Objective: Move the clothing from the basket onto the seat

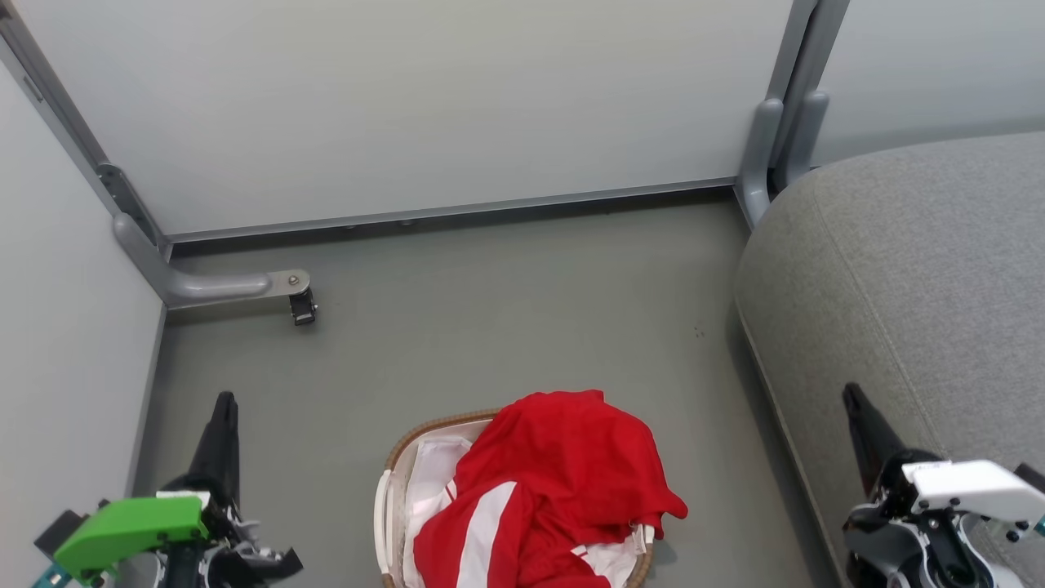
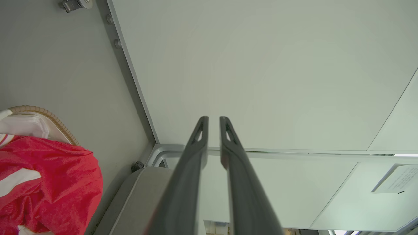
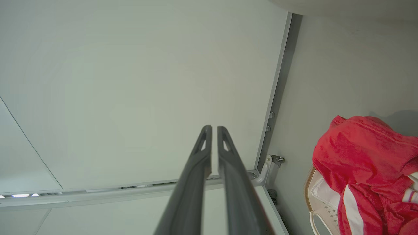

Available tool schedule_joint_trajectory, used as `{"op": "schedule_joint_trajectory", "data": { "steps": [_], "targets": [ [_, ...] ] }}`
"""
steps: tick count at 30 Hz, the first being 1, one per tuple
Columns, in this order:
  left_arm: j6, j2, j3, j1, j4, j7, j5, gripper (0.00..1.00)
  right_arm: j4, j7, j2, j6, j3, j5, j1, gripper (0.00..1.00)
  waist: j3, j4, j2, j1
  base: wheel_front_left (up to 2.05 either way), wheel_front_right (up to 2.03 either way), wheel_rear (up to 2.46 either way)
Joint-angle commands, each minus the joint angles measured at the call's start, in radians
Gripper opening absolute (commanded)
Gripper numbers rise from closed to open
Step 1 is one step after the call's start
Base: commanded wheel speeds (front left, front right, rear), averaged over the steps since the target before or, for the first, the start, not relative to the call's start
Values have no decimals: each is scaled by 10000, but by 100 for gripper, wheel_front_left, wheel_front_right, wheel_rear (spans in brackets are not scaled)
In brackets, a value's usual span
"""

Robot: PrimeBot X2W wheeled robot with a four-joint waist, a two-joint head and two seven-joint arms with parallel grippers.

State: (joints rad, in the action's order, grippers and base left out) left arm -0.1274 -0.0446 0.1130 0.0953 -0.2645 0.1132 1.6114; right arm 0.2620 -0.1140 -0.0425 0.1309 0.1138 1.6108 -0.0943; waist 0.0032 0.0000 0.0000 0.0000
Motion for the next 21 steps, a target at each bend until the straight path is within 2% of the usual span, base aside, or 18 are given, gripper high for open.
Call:
{"op": "schedule_joint_trajectory", "data": {
  "steps": [1, 13, 21],
  "targets": [
    [2, 17, -11, -72, -70, -3, -1, 100, 80, 3, 23, -2, -10, -1, 75, 100, 0, 0, 0, 0, 0, 0, 0],
    [-3, 29, -577, -429, 7, -491, -280, 100, 80, 494, 49, -4, -171, -248, 450, 100, 4, -8, 0, 0, 0, 0, 0],
    [-8, 17, -740, -563, 279, -854, -936, 100, -36, 857, 29, -3, -73, -804, 546, 100, 7, -17, 0, 0, 0, 0, 0]
  ]
}}
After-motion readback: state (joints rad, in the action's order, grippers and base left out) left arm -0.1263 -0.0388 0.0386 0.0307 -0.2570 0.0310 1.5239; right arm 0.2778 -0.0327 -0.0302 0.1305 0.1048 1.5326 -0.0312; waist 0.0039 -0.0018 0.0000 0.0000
